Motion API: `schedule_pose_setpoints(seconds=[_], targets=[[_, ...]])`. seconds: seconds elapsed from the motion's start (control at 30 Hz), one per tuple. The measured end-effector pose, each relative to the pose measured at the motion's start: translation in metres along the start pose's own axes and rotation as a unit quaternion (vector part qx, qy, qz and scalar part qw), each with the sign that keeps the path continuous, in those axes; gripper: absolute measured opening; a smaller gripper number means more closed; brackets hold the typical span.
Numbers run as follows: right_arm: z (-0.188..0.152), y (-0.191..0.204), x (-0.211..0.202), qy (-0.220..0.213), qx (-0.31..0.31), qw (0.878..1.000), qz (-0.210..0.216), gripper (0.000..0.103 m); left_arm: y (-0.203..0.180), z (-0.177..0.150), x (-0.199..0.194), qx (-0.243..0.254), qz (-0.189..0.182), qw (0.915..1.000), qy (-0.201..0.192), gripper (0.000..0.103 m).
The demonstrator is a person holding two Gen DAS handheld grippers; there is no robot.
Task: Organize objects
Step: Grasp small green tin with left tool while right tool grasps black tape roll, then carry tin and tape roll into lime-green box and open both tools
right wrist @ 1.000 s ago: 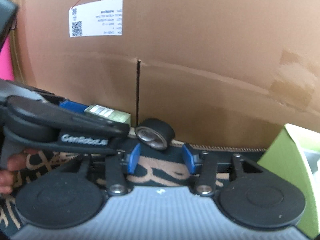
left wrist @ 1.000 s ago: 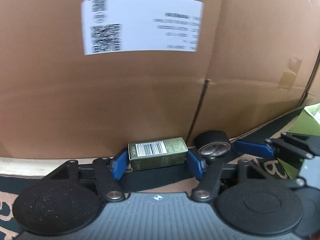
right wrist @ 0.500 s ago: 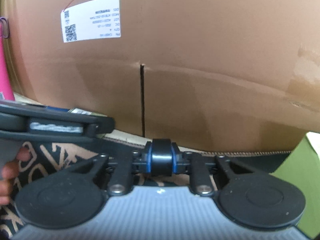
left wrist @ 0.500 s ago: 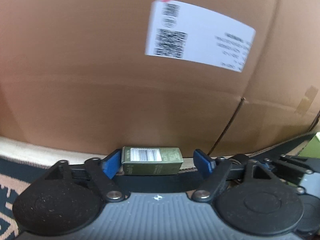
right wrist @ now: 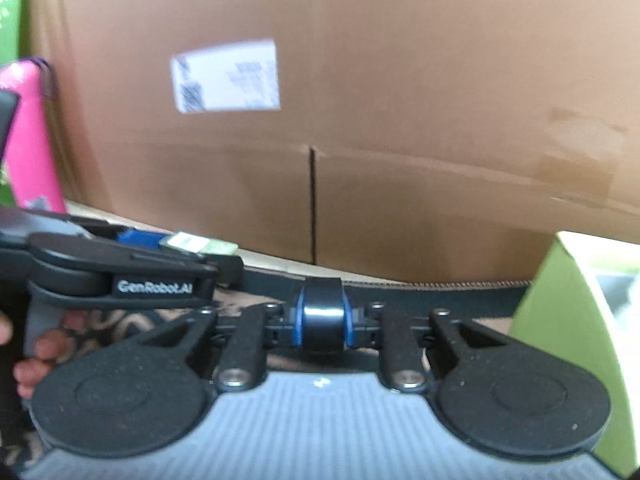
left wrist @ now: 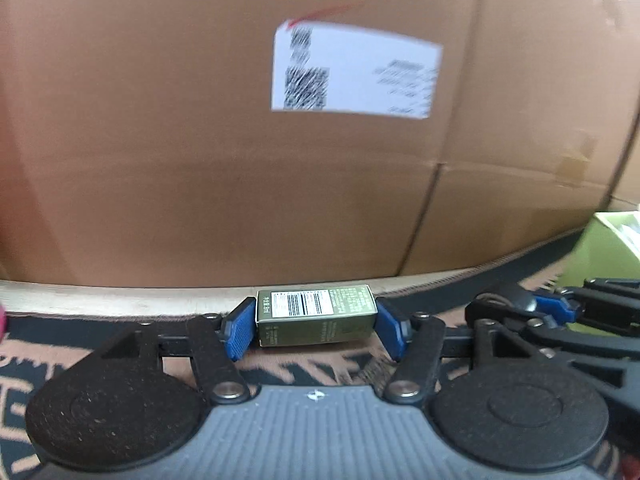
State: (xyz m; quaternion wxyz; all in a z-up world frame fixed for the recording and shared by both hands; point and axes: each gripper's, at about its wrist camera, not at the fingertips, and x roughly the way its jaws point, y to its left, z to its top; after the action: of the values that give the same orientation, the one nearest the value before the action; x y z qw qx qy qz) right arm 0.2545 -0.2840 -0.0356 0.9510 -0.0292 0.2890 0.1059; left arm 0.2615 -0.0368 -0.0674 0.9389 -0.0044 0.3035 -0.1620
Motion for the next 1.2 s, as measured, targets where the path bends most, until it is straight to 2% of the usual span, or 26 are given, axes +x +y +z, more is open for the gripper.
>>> schedule_pose_setpoints(seconds=[0.03, 0.07, 0.2, 0.3, 0.43, 0.47, 0.5, 0.57, 0.67, 0.77, 0.87, 0.9, 0.97, 1.07, 1.13, 1.2], targets=[[0.003, -0.020, -0.004, -0.008, 0.000, 1.000, 0.005, 0.018, 0.010, -0.001, -0.009, 0.003, -0.002, 1.0000, -0.004, 0.065], [0.001, -0.019, -0.018, -0.018, 0.002, 1.000, 0.010, 0.018, 0.009, -0.001, -0.018, 0.006, -0.005, 0.9999, -0.007, 0.065], [-0.013, -0.052, -0.073, -0.065, 0.005, 0.998, 0.027, 0.018, -0.010, 0.009, -0.058, 0.022, -0.033, 0.9986, -0.034, 0.065], [-0.024, -0.067, -0.125, -0.098, 0.008, 0.995, 0.015, 0.018, -0.035, 0.019, -0.091, 0.041, -0.064, 0.9953, -0.060, 0.065], [-0.034, -0.100, -0.170, -0.130, 0.004, 0.990, -0.049, 0.018, -0.106, 0.029, -0.100, 0.065, -0.120, 0.9863, -0.093, 0.066], [-0.027, -0.106, -0.180, -0.134, 0.004, 0.988, -0.072, 0.018, -0.119, 0.029, -0.106, 0.071, -0.134, 0.9836, -0.098, 0.066], [-0.030, -0.119, -0.191, -0.137, 0.006, 0.986, -0.095, 0.018, -0.147, 0.029, -0.088, 0.077, -0.146, 0.9812, -0.100, 0.066], [-0.034, -0.147, -0.197, -0.135, 0.020, 0.982, -0.128, 0.018, -0.171, 0.034, -0.092, 0.092, -0.170, 0.9760, -0.100, 0.066], [-0.041, -0.186, -0.207, -0.122, 0.046, 0.979, -0.156, 0.018, -0.211, 0.035, -0.094, 0.110, -0.196, 0.9704, -0.088, 0.066], [-0.046, -0.217, -0.194, -0.102, 0.060, 0.982, -0.149, 0.018, -0.246, 0.030, -0.071, 0.117, -0.218, 0.9675, -0.053, 0.066], [-0.048, -0.231, -0.165, -0.089, 0.042, 0.982, -0.160, 0.018, -0.272, 0.026, -0.047, 0.135, -0.193, 0.9706, -0.049, 0.066], [-0.057, -0.230, -0.156, -0.089, 0.038, 0.981, -0.169, 0.018, -0.276, 0.026, -0.039, 0.134, -0.184, 0.9726, -0.045, 0.066], [-0.054, -0.241, -0.138, -0.093, 0.023, 0.977, -0.189, 0.018, -0.283, 0.031, -0.023, 0.119, -0.176, 0.9765, -0.033, 0.066], [-0.049, -0.252, -0.111, -0.098, 0.032, 0.975, -0.198, 0.018, -0.293, 0.036, -0.003, 0.103, -0.170, 0.9796, -0.027, 0.066], [-0.048, -0.258, -0.108, -0.101, 0.039, 0.972, -0.207, 0.018, -0.299, 0.038, 0.007, 0.100, -0.159, 0.9816, -0.032, 0.066], [-0.051, -0.267, -0.105, -0.104, 0.062, 0.973, -0.198, 0.018, -0.300, 0.040, 0.010, 0.091, -0.165, 0.9816, -0.031, 0.066]])
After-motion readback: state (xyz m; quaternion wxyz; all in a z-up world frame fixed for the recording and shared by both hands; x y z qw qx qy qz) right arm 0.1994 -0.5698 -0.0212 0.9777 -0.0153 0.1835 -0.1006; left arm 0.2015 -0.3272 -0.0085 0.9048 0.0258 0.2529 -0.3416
